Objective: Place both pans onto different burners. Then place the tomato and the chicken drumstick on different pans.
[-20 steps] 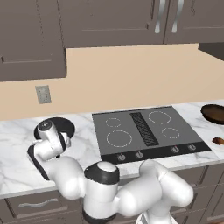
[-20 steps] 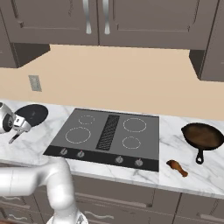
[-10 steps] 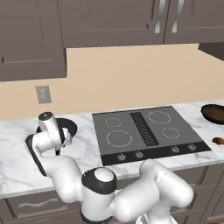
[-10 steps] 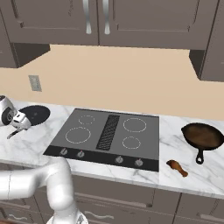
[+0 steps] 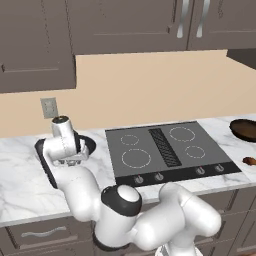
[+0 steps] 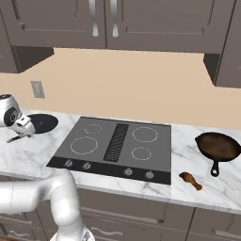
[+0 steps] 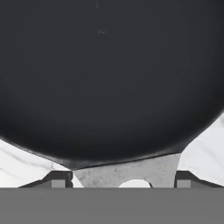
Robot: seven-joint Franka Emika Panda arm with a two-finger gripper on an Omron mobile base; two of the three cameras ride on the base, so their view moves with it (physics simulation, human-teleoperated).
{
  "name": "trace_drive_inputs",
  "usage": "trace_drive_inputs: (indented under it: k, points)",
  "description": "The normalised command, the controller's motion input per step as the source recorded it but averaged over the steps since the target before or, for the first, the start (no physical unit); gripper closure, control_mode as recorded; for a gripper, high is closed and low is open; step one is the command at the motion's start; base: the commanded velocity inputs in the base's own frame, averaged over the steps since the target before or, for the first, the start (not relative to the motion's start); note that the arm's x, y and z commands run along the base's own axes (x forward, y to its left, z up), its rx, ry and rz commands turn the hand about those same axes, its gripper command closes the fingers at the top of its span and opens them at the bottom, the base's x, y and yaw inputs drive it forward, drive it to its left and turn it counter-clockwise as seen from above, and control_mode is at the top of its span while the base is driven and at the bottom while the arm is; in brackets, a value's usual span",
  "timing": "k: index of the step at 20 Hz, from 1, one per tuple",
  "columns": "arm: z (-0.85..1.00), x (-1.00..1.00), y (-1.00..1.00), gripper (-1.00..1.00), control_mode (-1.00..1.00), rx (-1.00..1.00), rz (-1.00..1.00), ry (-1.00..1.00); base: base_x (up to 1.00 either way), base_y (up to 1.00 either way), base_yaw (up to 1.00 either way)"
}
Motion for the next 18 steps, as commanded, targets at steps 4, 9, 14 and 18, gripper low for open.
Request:
trace_drive_inputs:
  k: [4,9,14,18]
  points:
    - [0.06,-0.19,-0.29,1.00,-1.00,-0.01,-0.04,0.00,0.00,0.00,0.00]
    - [0.00,-0.22,-0.31,1.00,-1.00,-0.05,-0.04,-0.11,0.00,0.00,0.00]
    - [0.06,-0.26,-0.33,1.00,-1.00,-0.08,-0.03,-0.27,0.00,0.00,0.00]
    - [0.17,-0.24,-0.32,1.00,-1.00,-0.07,-0.02,-0.27,0.00,0.00,0.00]
